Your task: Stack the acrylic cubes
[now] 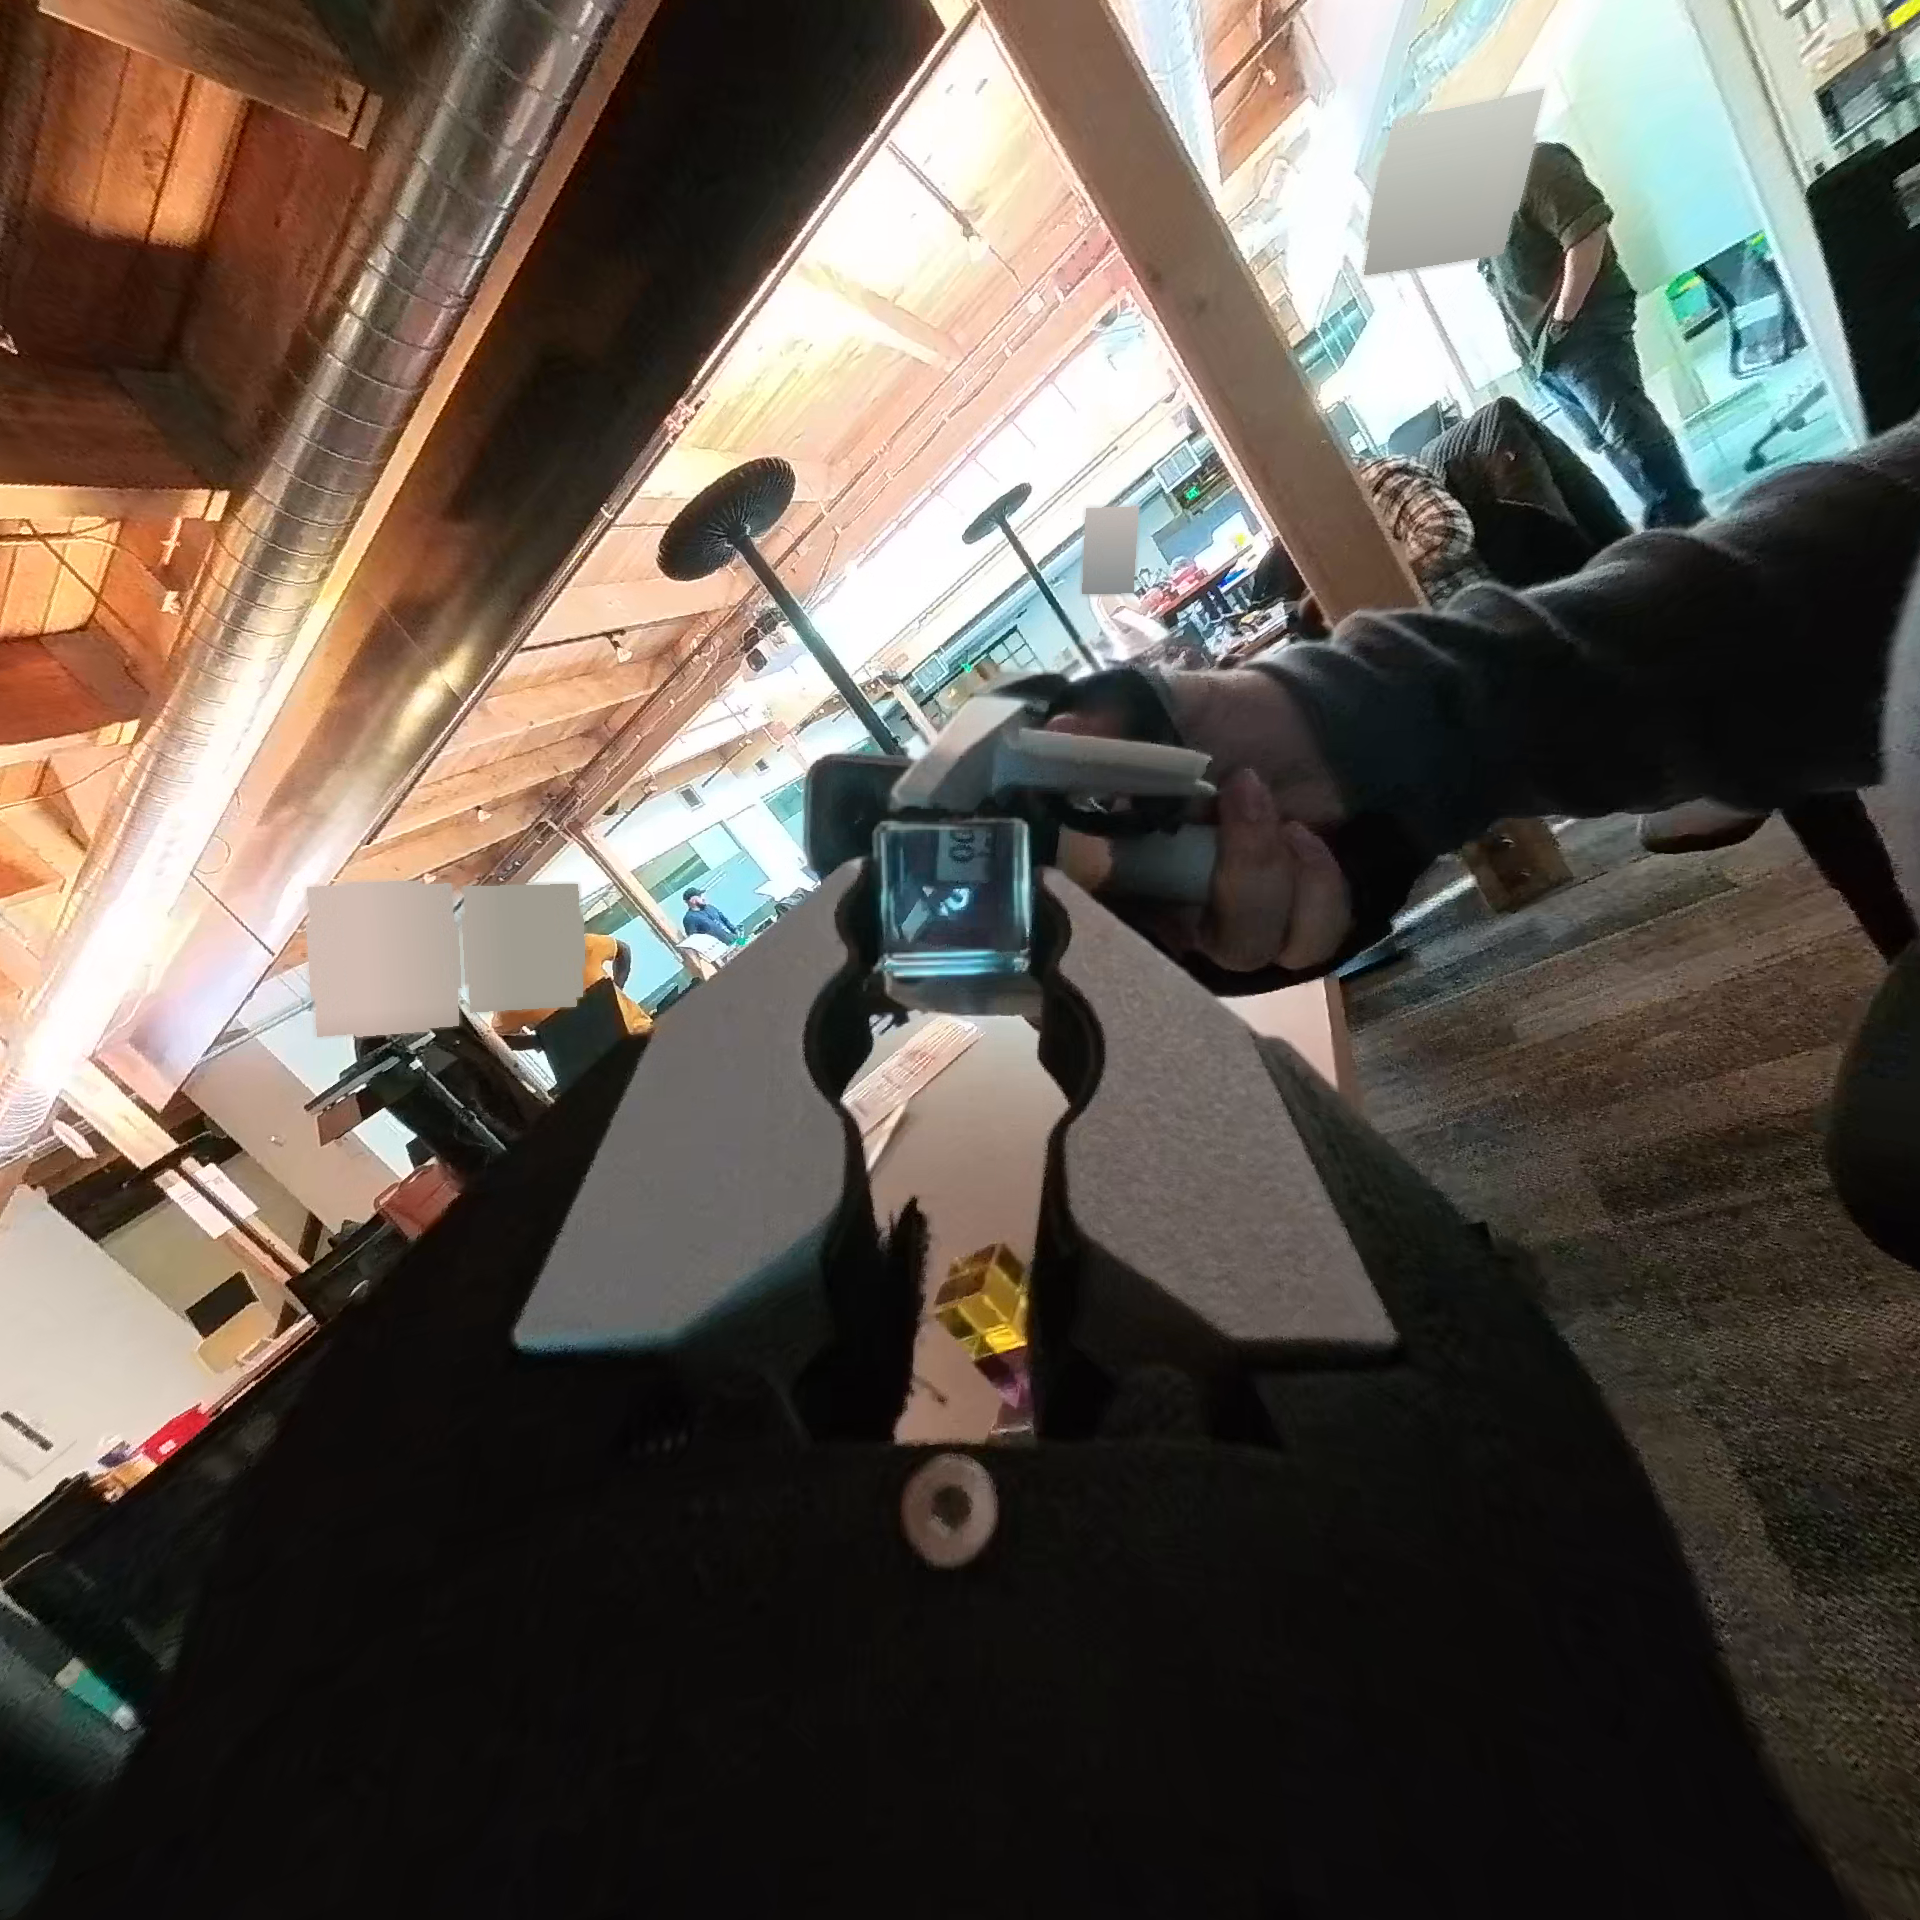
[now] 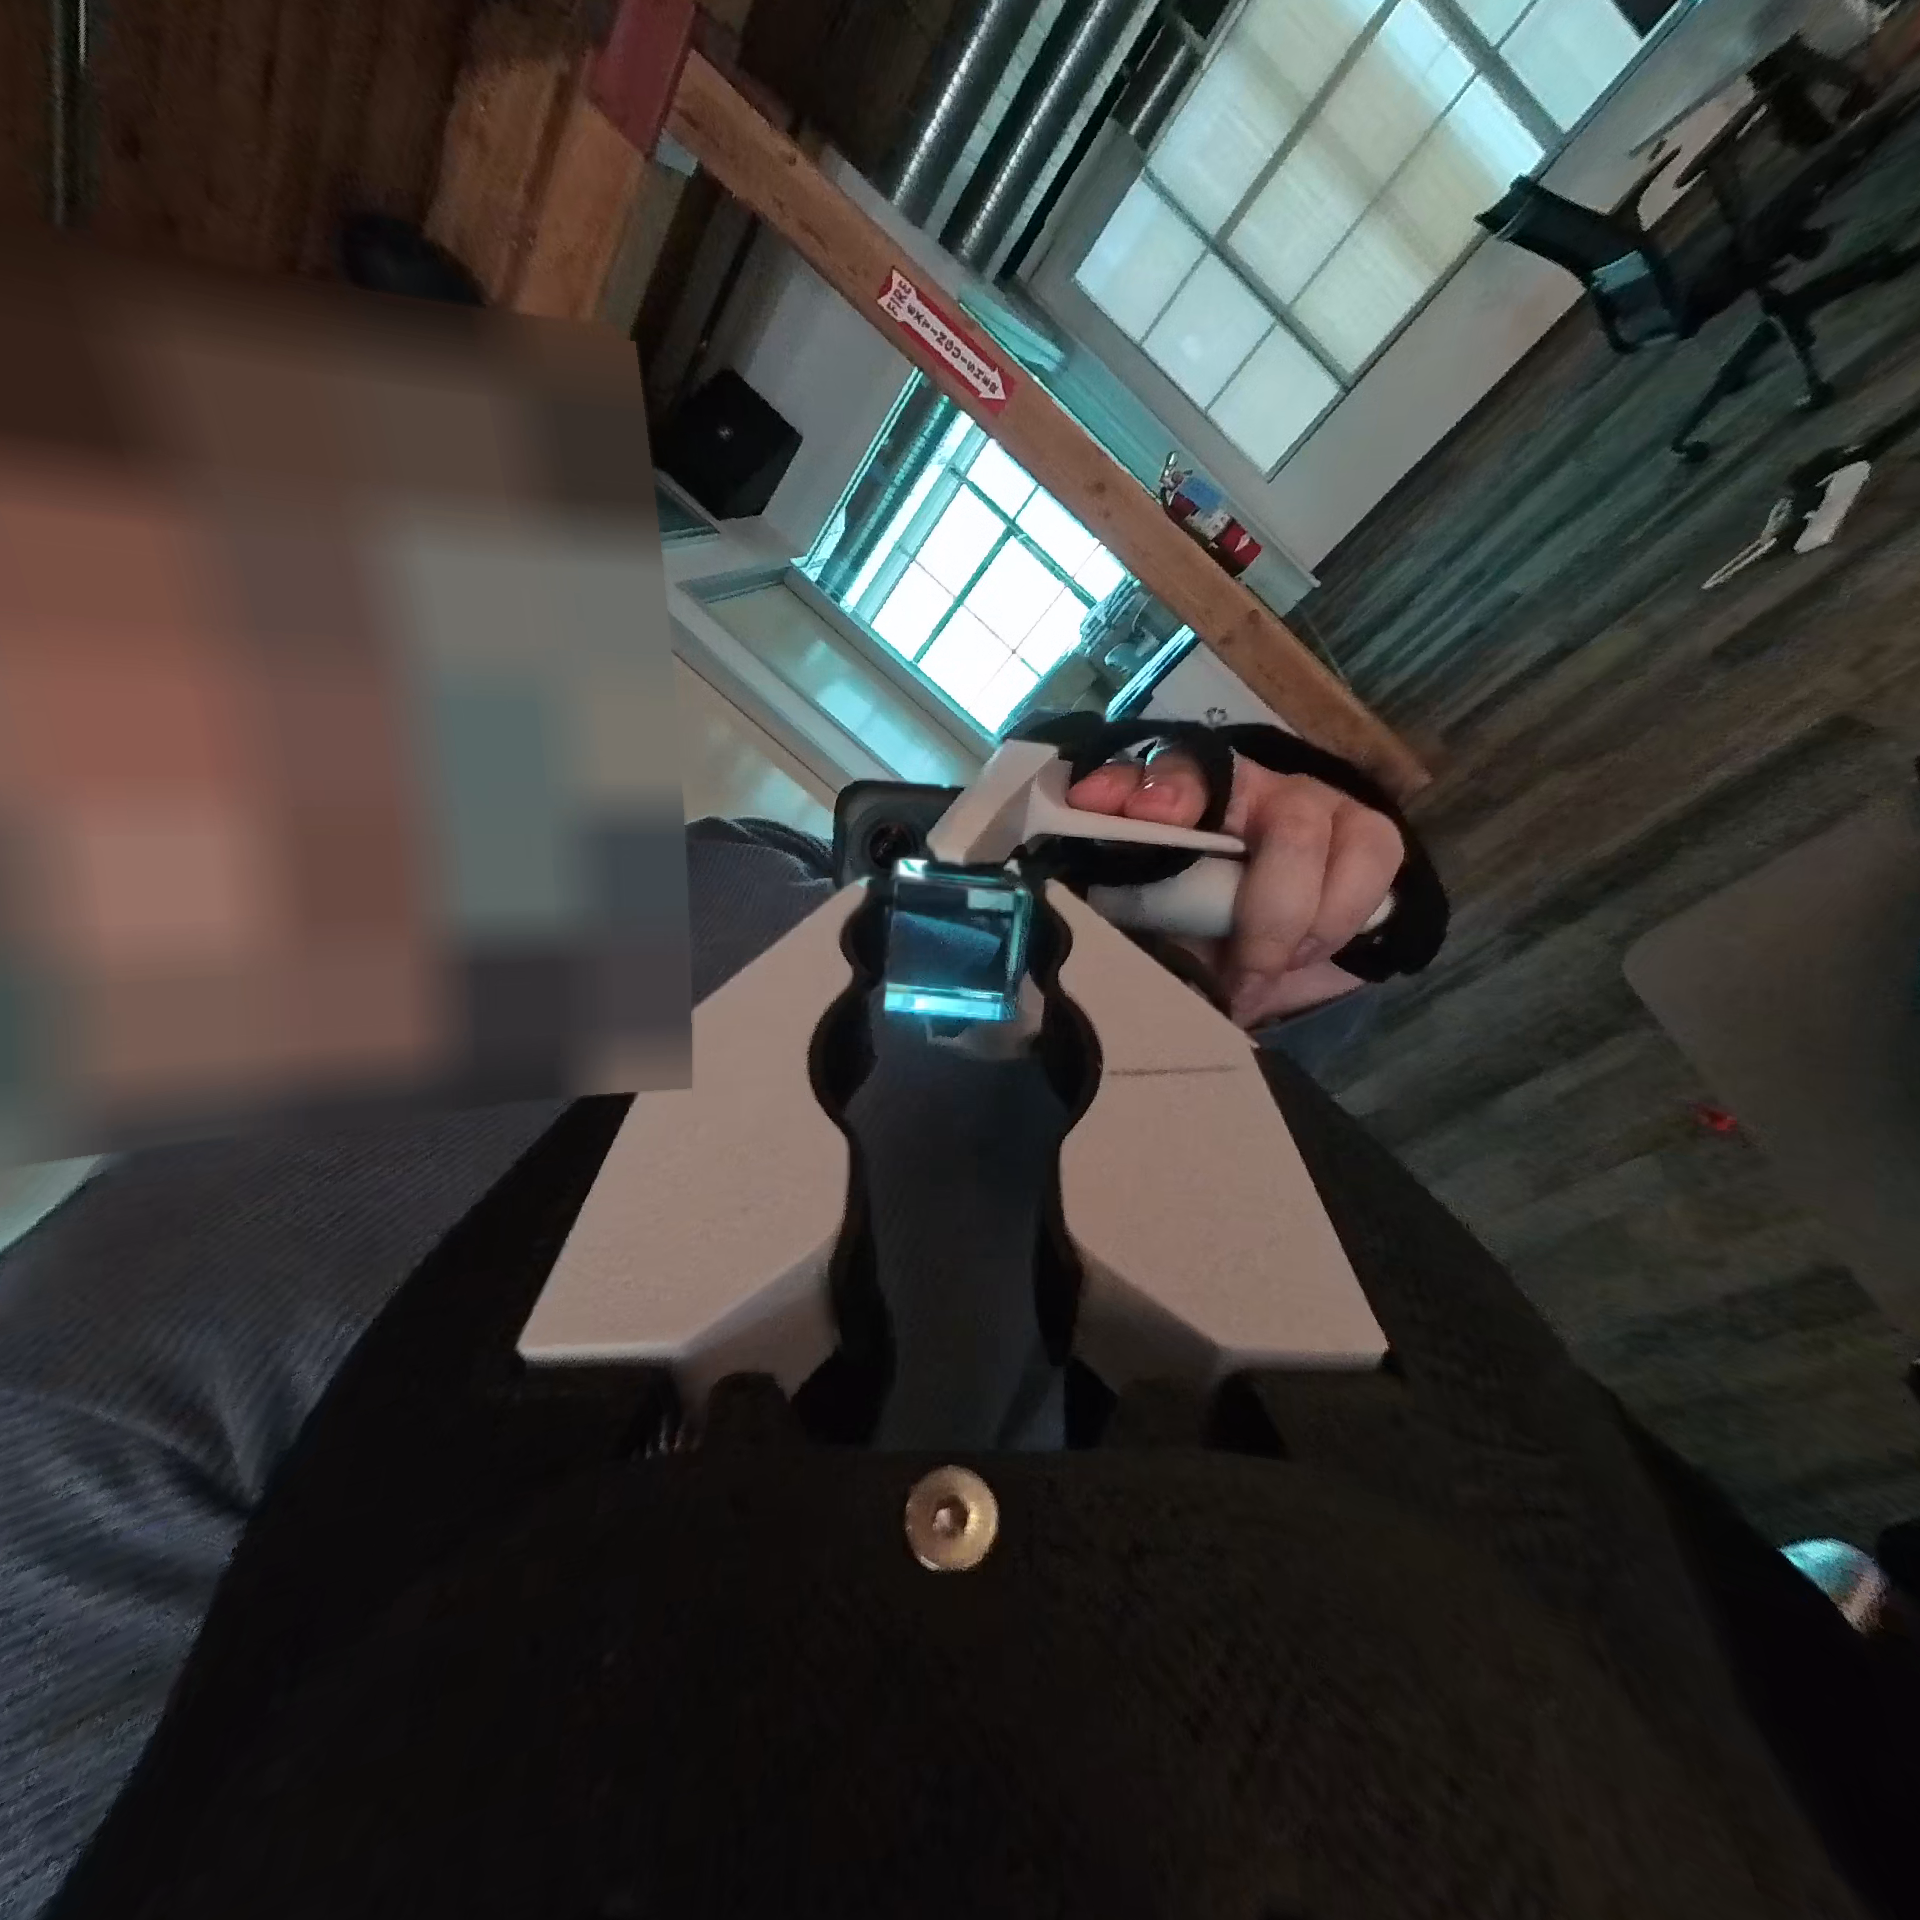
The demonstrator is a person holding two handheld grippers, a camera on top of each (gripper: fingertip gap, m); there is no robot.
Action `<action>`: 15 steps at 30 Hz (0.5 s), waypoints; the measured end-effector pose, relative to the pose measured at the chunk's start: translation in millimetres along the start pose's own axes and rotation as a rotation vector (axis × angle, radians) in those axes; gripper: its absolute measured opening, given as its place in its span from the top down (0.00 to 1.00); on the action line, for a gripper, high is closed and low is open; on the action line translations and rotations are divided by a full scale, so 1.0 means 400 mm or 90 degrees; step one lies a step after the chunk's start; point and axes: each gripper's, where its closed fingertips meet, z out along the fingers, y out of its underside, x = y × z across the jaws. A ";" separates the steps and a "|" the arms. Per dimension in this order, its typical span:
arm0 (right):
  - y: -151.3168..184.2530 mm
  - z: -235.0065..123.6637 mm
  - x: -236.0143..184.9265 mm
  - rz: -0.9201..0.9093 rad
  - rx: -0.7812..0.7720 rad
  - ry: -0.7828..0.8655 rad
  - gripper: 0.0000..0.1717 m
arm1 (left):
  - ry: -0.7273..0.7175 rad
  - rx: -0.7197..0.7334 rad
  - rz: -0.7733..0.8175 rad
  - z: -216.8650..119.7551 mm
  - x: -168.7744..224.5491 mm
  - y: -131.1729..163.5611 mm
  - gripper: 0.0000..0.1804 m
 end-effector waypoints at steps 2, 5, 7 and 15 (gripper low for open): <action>0.005 -0.001 0.001 -0.001 -0.018 0.003 0.85 | -0.003 0.001 -0.007 -0.001 0.004 0.000 0.85; -0.008 -0.027 0.017 -0.071 -0.061 0.080 0.86 | -0.049 -0.009 -0.004 -0.010 -0.011 0.014 0.83; -0.043 -0.083 0.062 -0.161 -0.107 0.222 0.86 | -0.075 -0.018 -0.002 -0.032 -0.027 0.027 0.83; -0.074 -0.236 0.230 -0.384 -0.550 0.542 0.86 | -0.153 -0.111 -0.095 -0.134 -0.082 0.107 0.81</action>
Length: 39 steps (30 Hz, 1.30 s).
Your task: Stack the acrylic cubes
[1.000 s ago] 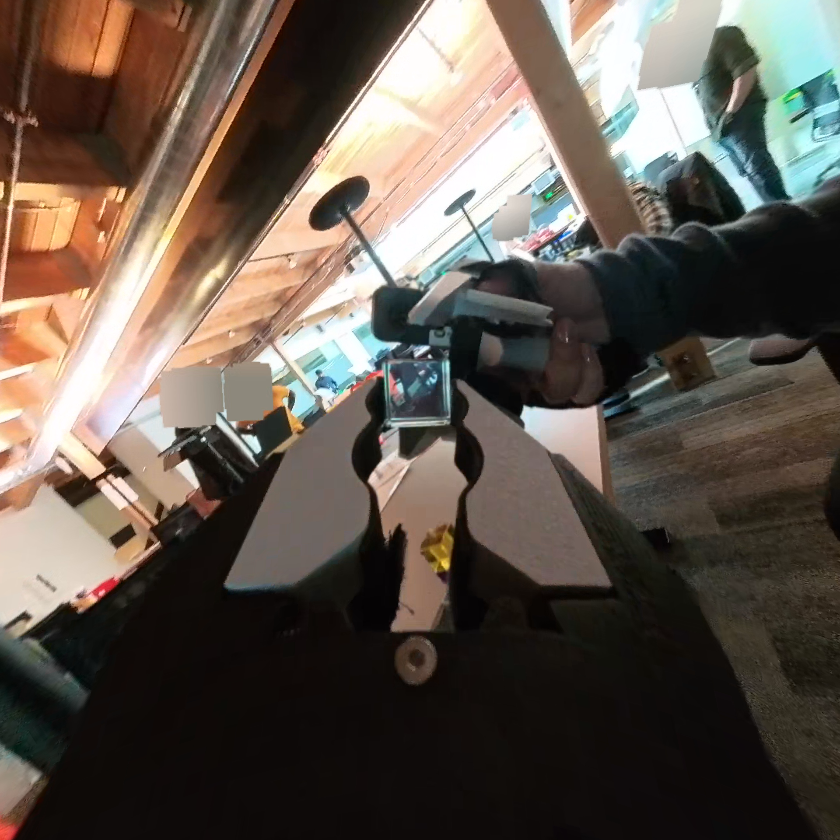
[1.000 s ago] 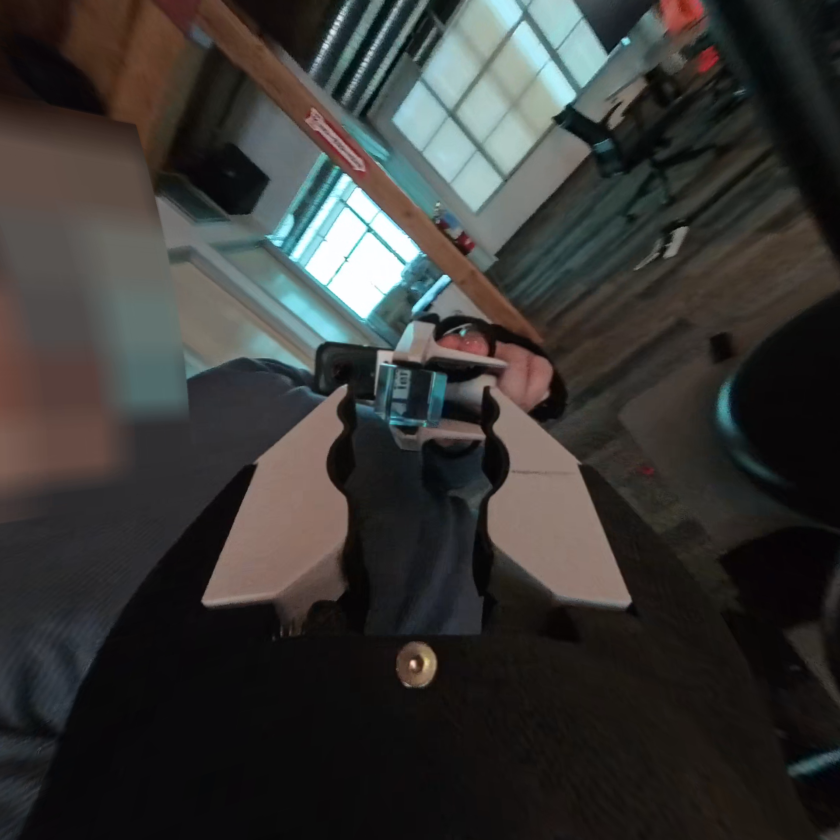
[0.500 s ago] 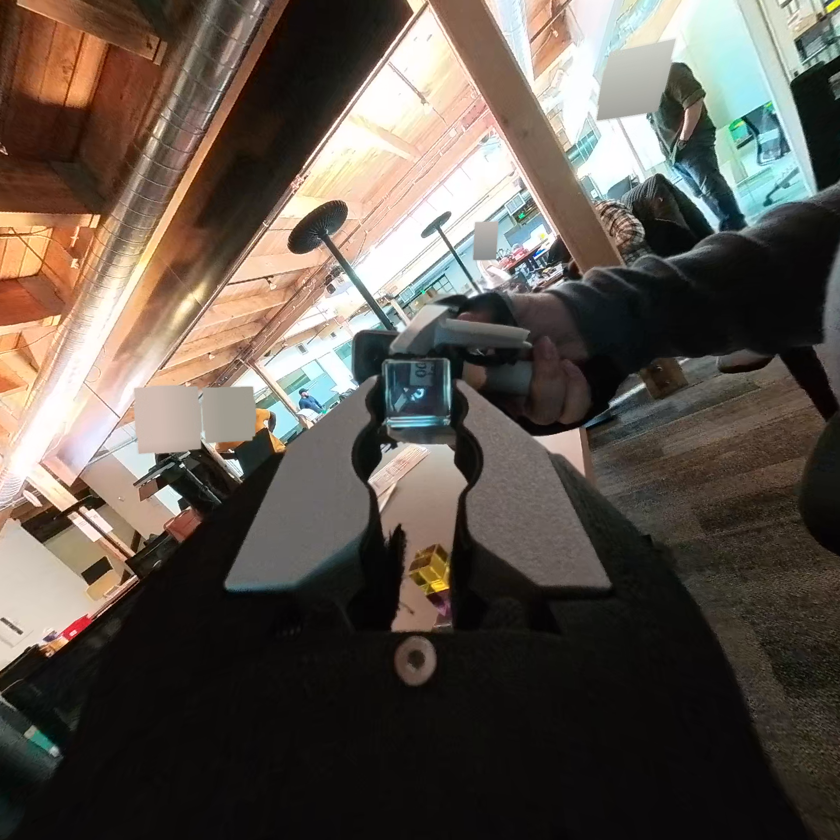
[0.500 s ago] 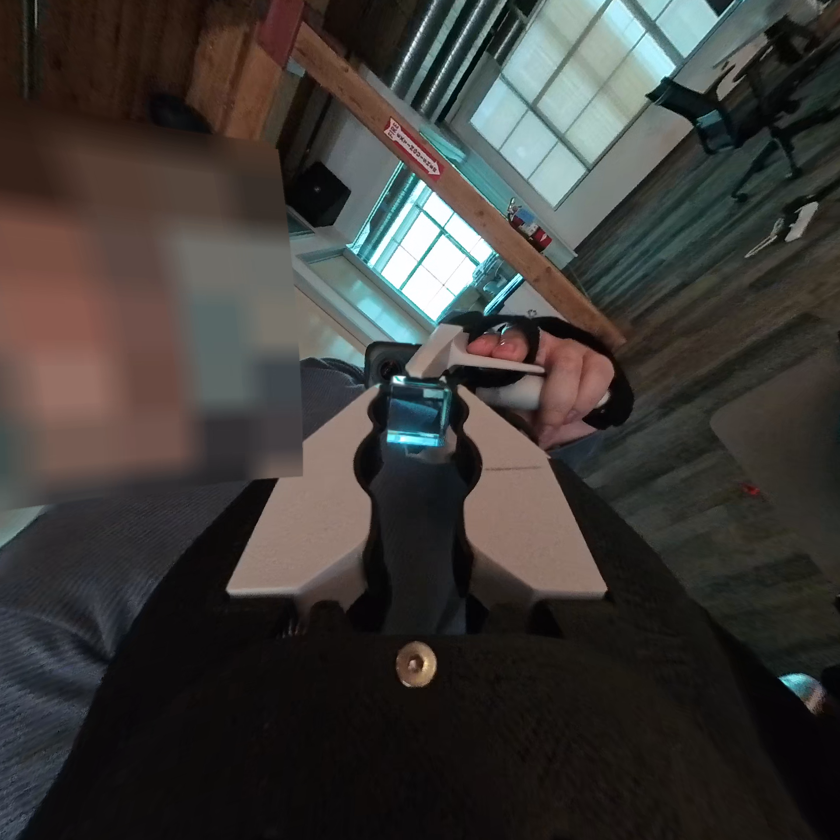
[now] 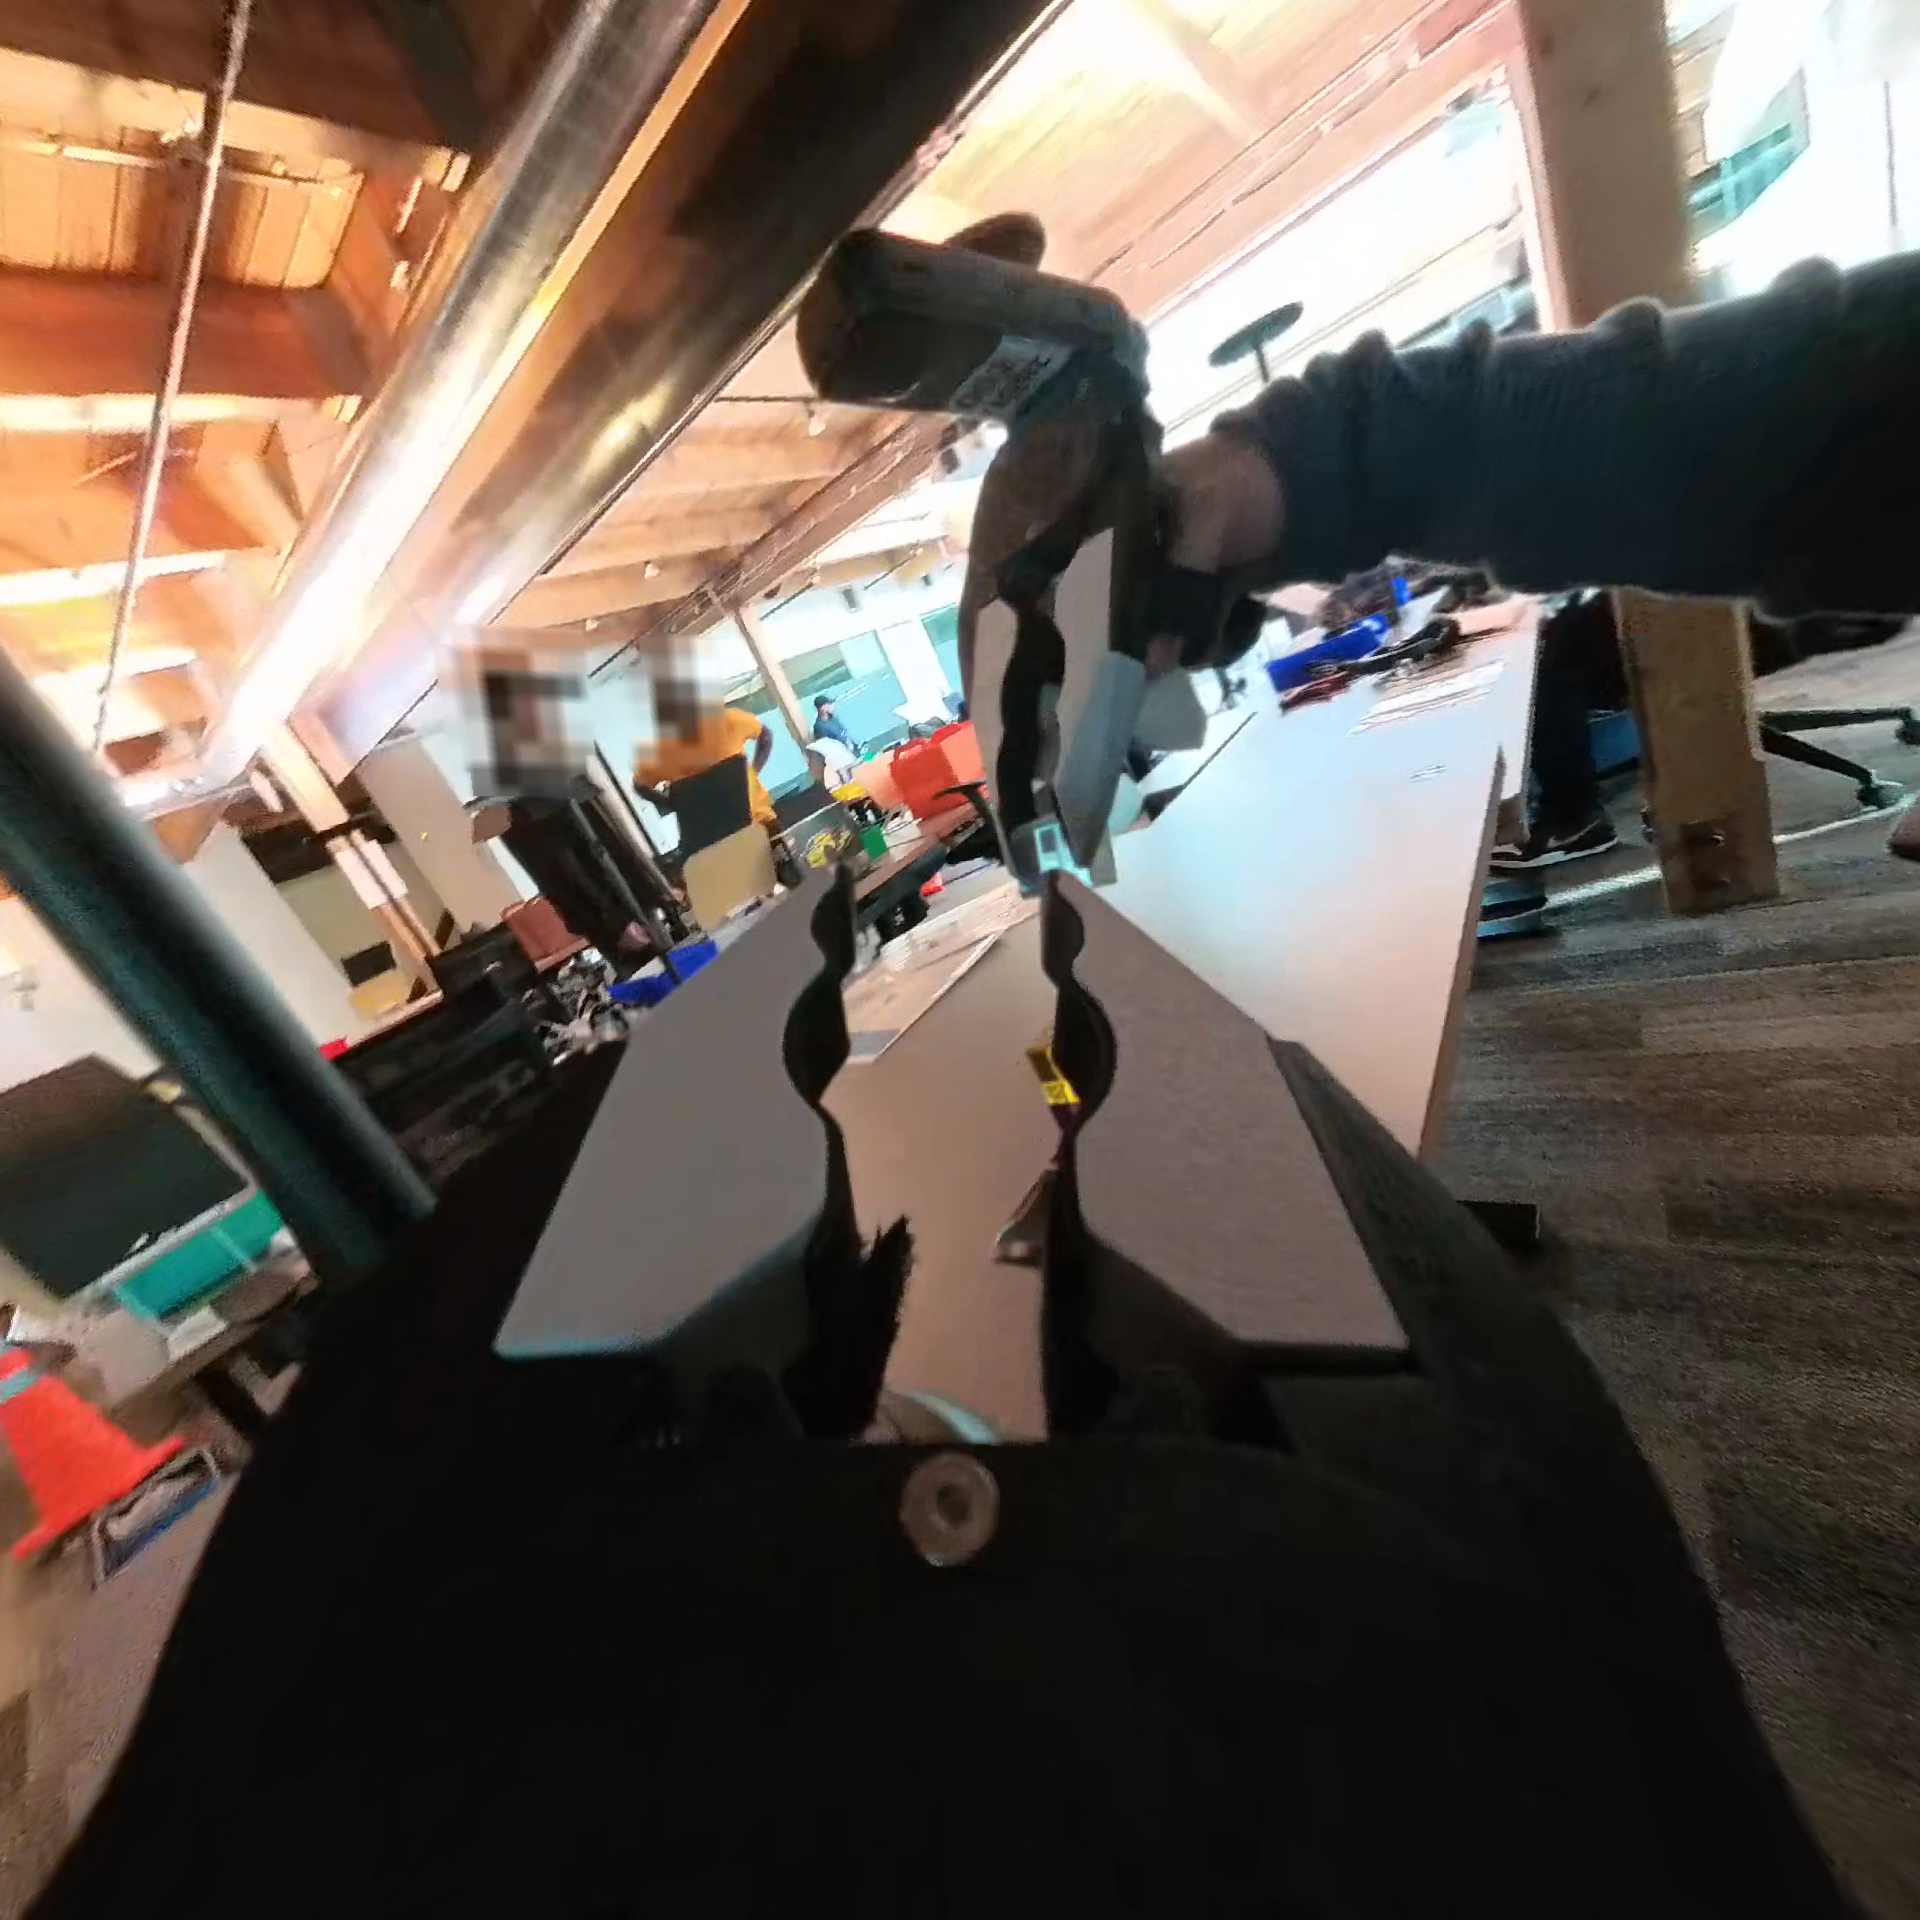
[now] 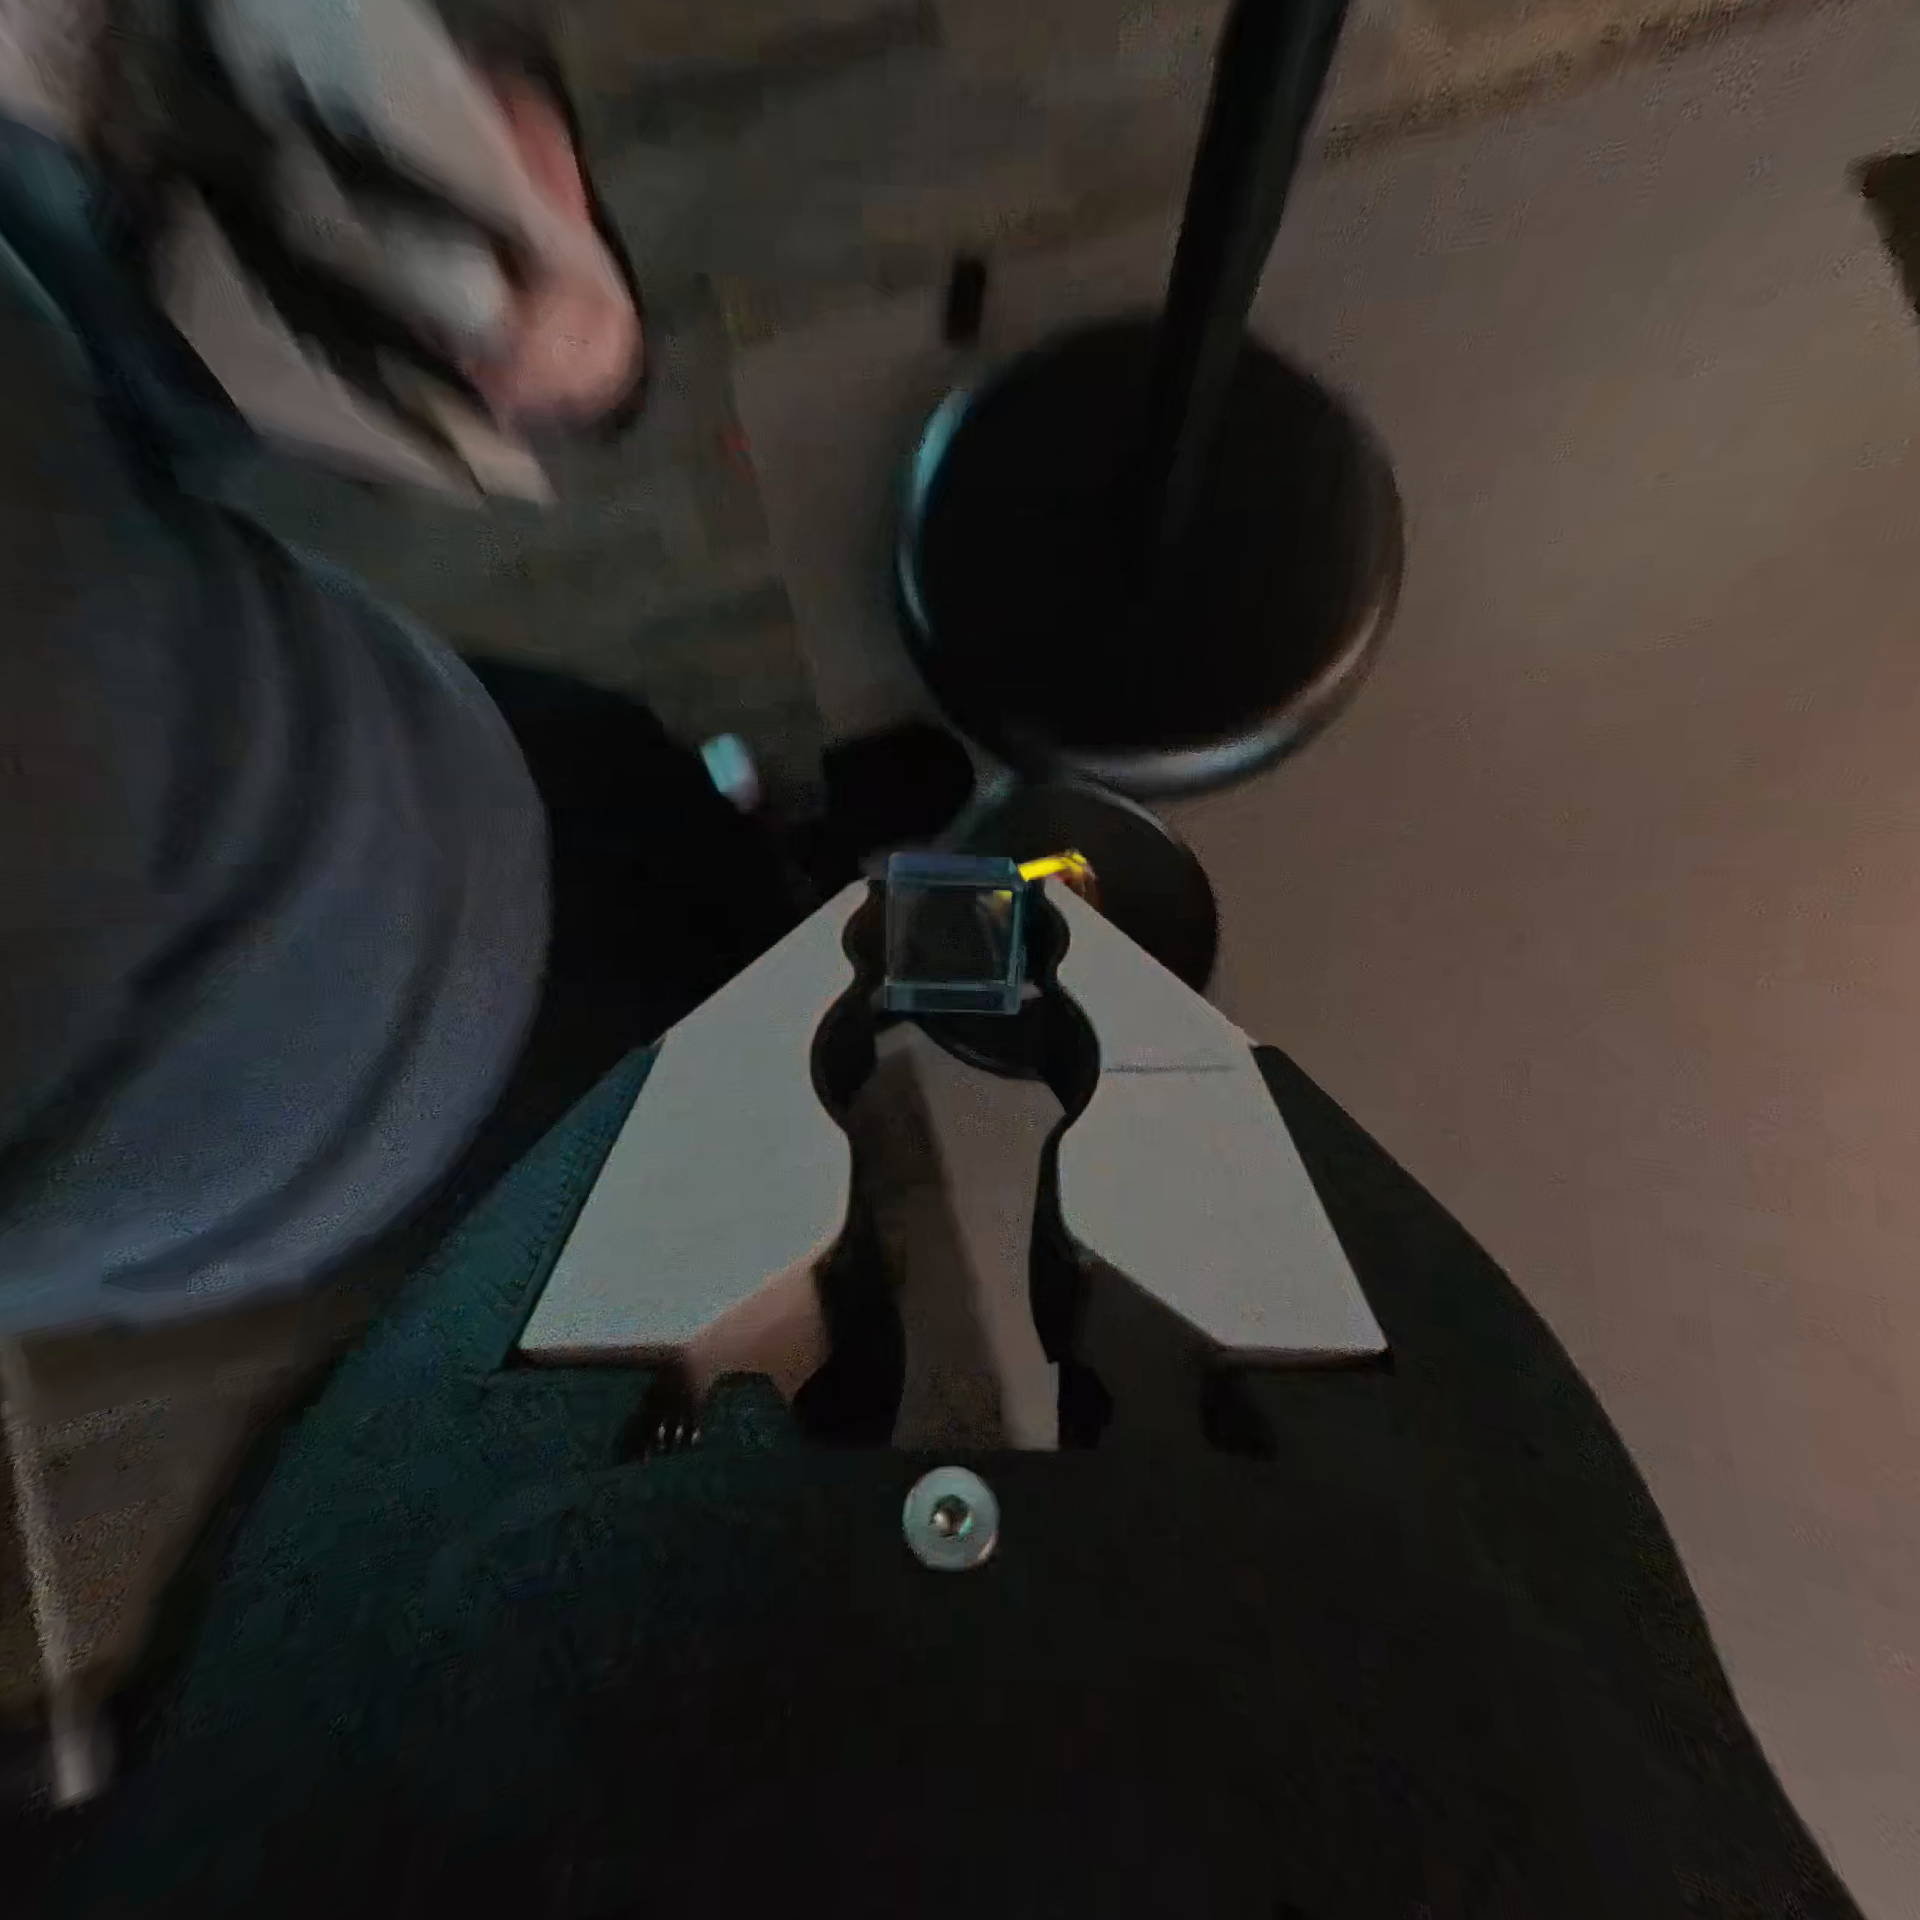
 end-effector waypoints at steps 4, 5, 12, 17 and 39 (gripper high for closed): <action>0.035 0.066 0.025 -0.065 -0.116 -0.017 0.86 | -0.034 -0.019 -0.028 -0.033 -0.029 0.021 0.81; 0.039 0.078 0.031 -0.073 -0.130 -0.020 0.86 | -0.041 -0.023 -0.031 -0.040 -0.034 0.026 0.81; 0.056 0.113 0.054 -0.114 -0.196 -0.031 0.86 | -0.082 -0.035 -0.051 -0.082 -0.064 0.045 0.82; 0.063 0.120 0.054 -0.135 -0.214 -0.039 0.86 | -0.095 -0.039 -0.061 -0.093 -0.078 0.052 0.82; -0.121 0.007 0.024 -0.180 0.119 0.093 0.51 | -0.163 -0.009 -0.089 -0.165 -0.190 0.013 0.76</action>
